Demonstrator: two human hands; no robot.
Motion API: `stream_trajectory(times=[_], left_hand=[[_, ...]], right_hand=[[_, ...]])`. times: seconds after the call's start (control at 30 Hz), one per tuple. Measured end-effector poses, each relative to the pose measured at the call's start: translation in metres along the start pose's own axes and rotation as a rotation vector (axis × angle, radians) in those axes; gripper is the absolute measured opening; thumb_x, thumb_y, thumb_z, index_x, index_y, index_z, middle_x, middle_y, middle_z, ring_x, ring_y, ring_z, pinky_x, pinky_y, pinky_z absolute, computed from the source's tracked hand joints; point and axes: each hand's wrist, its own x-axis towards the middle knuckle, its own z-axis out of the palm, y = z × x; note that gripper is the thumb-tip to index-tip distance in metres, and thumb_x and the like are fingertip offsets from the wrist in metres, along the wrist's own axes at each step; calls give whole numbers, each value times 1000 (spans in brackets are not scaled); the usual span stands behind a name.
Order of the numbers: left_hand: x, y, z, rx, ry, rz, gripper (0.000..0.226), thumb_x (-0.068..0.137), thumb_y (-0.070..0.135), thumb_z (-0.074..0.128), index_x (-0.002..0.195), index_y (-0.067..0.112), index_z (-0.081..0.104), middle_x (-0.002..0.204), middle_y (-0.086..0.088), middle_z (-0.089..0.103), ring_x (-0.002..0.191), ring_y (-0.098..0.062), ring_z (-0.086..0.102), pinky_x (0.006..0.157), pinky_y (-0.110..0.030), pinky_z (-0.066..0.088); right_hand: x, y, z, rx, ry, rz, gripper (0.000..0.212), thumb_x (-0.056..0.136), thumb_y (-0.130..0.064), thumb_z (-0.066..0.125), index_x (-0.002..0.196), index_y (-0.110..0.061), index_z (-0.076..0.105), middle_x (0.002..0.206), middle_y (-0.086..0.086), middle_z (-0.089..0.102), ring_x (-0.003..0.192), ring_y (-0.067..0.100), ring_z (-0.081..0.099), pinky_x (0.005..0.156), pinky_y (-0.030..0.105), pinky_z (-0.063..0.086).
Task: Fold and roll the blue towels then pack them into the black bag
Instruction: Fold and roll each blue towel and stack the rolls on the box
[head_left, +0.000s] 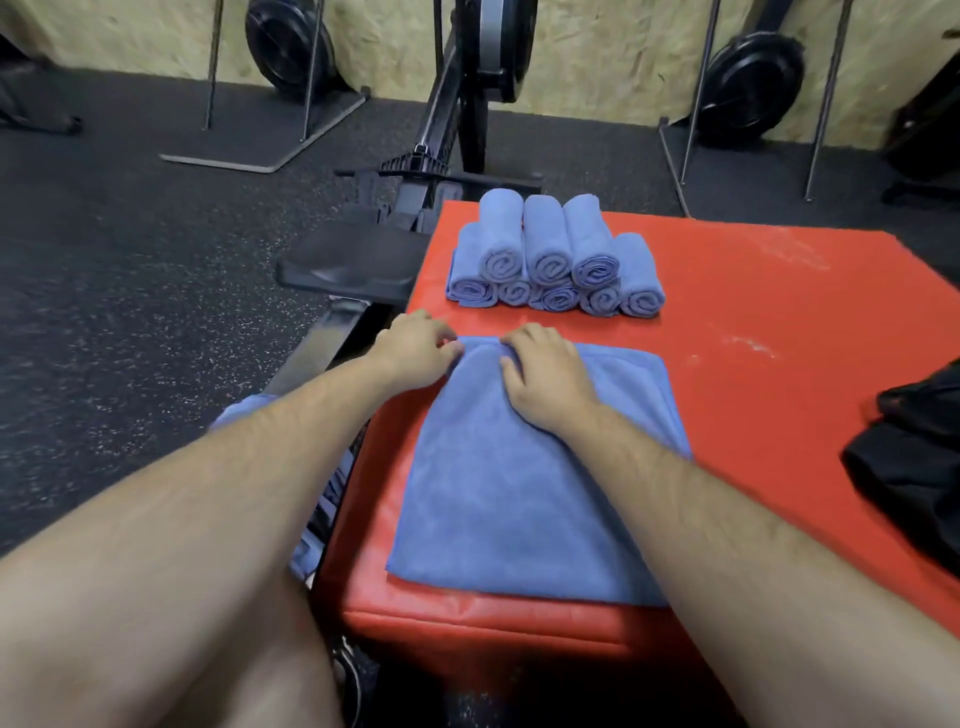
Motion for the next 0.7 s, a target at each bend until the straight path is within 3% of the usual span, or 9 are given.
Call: stream_trajectory(times=[0.1,0.23,0.4,0.47,0.53,0.6,0.7], left_hand=[[11,6,4,-15,36,13,26,88,48,65,103,27,69,114,-5,59,113,-29,52,96,-43,46],[19,5,5,-75,75,42,8,89,32,62,89,25,58,102,-2,61,104,-31,57,89,-43,47],[19,8,-2,52,391,-5,22,86,17,59,108,14,58,113,-14,53,103,-38,51,86,-49,45],[17,14,-5,-74,334,159,18,85,21,56,102,17,61,107,-8,57,99,-32,54,86,-48,47],[15,16,-1,-115,154,283,15,89,32,55,96,24,64,99,1,63,95,-24,58,87,-46,49],[13,14,5,-40,3,302,14,93,38,56,94,28,67,97,4,62,95,-21,57,89,-43,48],[14,7,7,-3,-7,286,13,95,41,60,89,29,61,93,6,56,92,-19,53,86,-40,46]], right_hand=[[2,9,14,28,62,16,25,93,-30,53,110,-17,65,107,3,60,104,27,52,91,43,42],[3,14,19,66,128,14,18,90,-30,59,104,-19,63,106,1,60,102,25,52,88,39,40],[2,13,20,61,145,41,17,89,-32,59,102,-20,59,104,-1,59,101,26,50,88,41,39],[3,12,21,19,133,65,21,89,-35,57,103,-20,59,105,0,59,101,27,51,88,41,38],[6,11,20,-41,107,80,25,89,-39,55,104,-20,61,106,2,58,101,28,51,88,42,36],[7,13,15,-106,74,70,29,89,-45,53,103,-21,62,105,3,58,101,28,52,89,43,35],[6,28,1,-175,19,62,36,88,-57,48,97,-24,58,101,0,58,100,25,53,88,44,34]])
